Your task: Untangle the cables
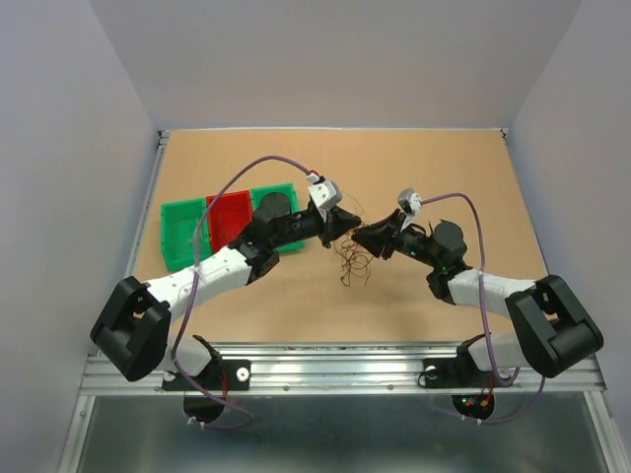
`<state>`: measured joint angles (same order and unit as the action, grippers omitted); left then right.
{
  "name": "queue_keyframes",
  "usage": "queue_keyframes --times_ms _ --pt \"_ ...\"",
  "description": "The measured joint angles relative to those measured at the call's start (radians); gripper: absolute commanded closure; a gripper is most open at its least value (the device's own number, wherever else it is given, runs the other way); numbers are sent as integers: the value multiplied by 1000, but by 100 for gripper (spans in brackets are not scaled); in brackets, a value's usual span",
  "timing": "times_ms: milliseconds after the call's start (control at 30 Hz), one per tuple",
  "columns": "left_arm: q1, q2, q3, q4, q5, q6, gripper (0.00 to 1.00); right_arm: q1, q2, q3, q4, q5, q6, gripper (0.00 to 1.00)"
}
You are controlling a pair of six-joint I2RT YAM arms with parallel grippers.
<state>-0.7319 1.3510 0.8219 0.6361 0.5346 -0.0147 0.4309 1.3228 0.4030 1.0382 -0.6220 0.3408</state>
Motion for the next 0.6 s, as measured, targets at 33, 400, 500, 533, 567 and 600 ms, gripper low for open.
queue_keyframes --times_ms 33,400,500,533,567,600 --pt "0 0 1 0 0 -2 100 3 18 10 6 -4 3 81" --pt "46 -125 -24 -9 -245 -6 100 19 -36 60 -171 328 36 99" --pt "116 -176 -31 7 -344 -37 100 21 -100 79 -286 585 62 100" --pt "138 -179 -31 11 -353 -50 100 22 -117 79 -316 647 69 99" --pt "154 -179 -32 11 -365 -60 100 23 -130 79 -338 701 72 100" --pt "172 -177 -34 10 -375 -73 100 21 -154 79 -388 795 81 99"
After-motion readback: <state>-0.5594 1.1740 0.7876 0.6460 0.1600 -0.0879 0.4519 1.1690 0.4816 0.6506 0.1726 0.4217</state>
